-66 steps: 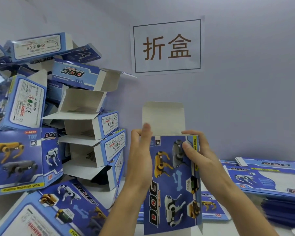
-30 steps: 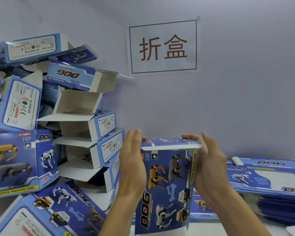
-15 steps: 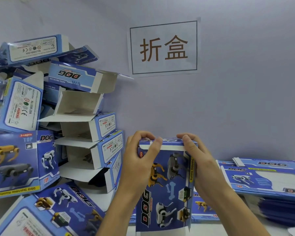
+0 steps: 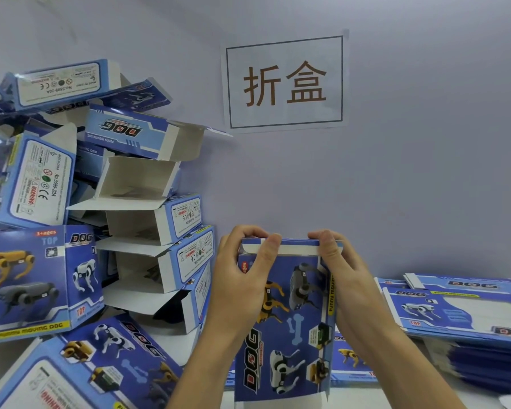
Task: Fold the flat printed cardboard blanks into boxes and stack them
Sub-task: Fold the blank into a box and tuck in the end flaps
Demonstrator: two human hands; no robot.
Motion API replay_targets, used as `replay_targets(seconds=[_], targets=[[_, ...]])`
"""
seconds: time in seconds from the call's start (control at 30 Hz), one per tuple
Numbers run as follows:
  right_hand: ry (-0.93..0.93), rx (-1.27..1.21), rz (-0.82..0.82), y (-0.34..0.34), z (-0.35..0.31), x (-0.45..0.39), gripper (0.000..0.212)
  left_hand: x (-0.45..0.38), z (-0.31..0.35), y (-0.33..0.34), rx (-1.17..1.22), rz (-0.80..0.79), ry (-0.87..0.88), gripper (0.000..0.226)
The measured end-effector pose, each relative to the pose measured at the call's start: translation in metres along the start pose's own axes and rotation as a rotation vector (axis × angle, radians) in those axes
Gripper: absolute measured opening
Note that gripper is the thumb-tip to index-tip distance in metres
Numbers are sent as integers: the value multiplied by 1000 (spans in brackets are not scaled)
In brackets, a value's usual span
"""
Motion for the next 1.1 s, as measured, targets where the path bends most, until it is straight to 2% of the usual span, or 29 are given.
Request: replay_targets(seconds=[0.3,0.43,0.7,0.83,0.97,1.1], targets=[[69,-109,-9,-6,1,-4,32,1,-2,0,53,-15,-20,23],[94,-109,-13,-9,1,-3,31,2,-3,0,51,-51,-39,15],[123,-162,-8,-9,-4,0,24,2,-2,0,123,-112,-56,15],[150,-168,-41,-8,-3,2,30,2,-6,-2,156,-143,-78,12],[175,-231,-117,-5,-2,4,36,-1,-9,-10,250,-134,-102,13],[173,-175,-76,-7,-1,2,33,-2,-12,-12,259,-109,-99,14]])
Point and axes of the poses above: each hand's wrist, its own x-axis away from the middle knuckle, its own y-axis out of the palm, z = x × y, the point moved 5 cm from there along -x, towards the middle knuckle, and after that the axes turned 13 degrees about -x, right-handed, at the moved point
